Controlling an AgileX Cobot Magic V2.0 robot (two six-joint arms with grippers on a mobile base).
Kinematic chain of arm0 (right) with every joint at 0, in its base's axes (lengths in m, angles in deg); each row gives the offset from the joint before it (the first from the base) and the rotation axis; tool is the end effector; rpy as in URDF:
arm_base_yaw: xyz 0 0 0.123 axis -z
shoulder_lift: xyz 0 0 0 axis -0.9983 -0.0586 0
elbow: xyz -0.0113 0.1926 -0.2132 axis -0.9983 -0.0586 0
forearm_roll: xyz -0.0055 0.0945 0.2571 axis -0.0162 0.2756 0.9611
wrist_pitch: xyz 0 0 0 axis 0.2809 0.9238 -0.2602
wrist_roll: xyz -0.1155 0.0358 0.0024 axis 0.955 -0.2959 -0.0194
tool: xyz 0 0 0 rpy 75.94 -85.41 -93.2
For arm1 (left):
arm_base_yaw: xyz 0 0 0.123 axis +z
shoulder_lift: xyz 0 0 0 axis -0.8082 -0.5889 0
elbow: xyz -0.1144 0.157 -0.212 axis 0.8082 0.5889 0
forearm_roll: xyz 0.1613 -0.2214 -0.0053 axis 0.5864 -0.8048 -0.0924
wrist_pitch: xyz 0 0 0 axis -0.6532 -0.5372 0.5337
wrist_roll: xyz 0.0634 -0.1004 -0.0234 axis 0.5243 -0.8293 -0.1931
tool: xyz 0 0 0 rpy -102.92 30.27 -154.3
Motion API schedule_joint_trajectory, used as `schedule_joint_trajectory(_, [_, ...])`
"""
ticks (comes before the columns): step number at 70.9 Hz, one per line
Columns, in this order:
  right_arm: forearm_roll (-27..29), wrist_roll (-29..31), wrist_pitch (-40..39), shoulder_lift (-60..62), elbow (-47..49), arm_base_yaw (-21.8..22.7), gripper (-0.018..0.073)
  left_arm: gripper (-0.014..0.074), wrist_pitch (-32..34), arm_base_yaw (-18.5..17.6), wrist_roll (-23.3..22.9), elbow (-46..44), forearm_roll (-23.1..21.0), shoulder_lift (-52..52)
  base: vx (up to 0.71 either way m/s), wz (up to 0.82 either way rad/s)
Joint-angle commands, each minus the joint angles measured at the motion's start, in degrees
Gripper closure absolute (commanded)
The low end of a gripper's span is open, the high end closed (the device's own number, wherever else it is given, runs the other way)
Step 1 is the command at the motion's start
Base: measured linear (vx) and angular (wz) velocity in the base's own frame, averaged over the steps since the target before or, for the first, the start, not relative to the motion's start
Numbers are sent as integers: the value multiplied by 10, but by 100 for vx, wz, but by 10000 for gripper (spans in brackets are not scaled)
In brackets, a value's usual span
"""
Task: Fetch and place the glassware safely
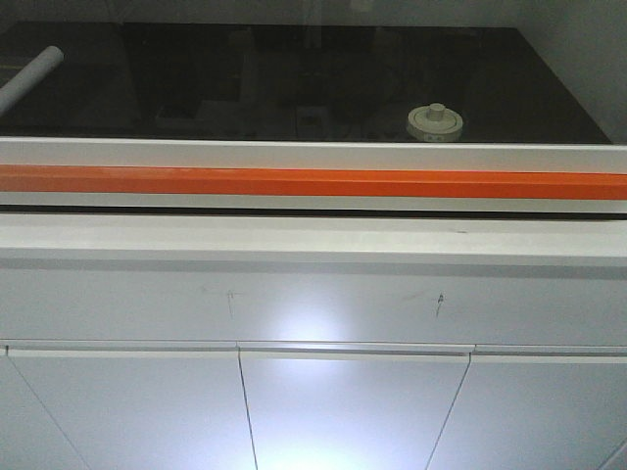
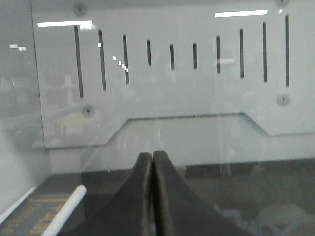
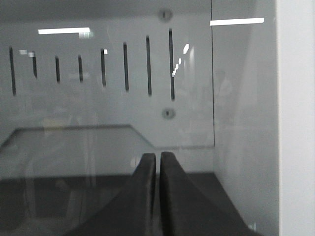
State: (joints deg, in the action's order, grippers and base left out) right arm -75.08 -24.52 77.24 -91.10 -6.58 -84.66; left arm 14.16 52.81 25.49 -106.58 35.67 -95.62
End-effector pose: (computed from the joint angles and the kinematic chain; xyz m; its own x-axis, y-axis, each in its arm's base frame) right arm 0.1751 -0.0050 0.4096 0.2494 -0.0019 -0.9684 0.0245 0.9997 0.0043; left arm 0.1959 -0.0047 0.4109 0.2238 0.0408 -0.9738 0.0163 0.9988 0.0456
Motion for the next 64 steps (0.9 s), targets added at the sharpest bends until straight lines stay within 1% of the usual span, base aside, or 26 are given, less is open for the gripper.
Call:
schedule_joint_trajectory(1, [-2,2,-32,-45,22,5,563,603,47,-4,-6,-21,-4,-37,0,0])
schedule_joint_trajectory(15, [-2,2,-25,-118,22,5,563,603,39,-4,-4,-19,-3,-106,0,0])
schedule_joint_trajectory(21, [-2,1,-20,-136,20,5,563,603,46,-4,-5,-9,-4,-130,0,0])
schedule_joint_trajectory(25, [-2,0,-32,-139,12,5,563,603,57,-4,-6,3,-4,-141,0,0])
schedule_joint_trajectory(31, [-2,0,-86,-139,-18,5,563,603,98,-4,-6,34,-4,-145,0,0])
schedule_joint_trajectory(37, [-2,0,-170,-139,-70,5,563,603,167,-4,-6,74,-3,-145,0,0])
schedule_joint_trajectory(43, [-2,0,-248,-147,-123,5,563,603,209,-4,-6,104,-4,-147,0,0])
schedule_joint_trajectory(47, [-4,2,-292,-159,-151,5,563,603,224,-4,-6,123,-4,-148,0,0])
schedule_joint_trajectory(51, [-7,18,-336,-176,-179,5,563,603,237,-4,-6,137,-4,-150,0,0])
schedule_joint_trajectory(59, [-8,42,-391,-216,-206,5,562,603,258,-4,-6,153,-4,-163,0,0])
schedule_joint_trajectory(64, [-8,43,-417,-250,-207,5,561,603,264,-4,-6,154,-4,-183,0,0])
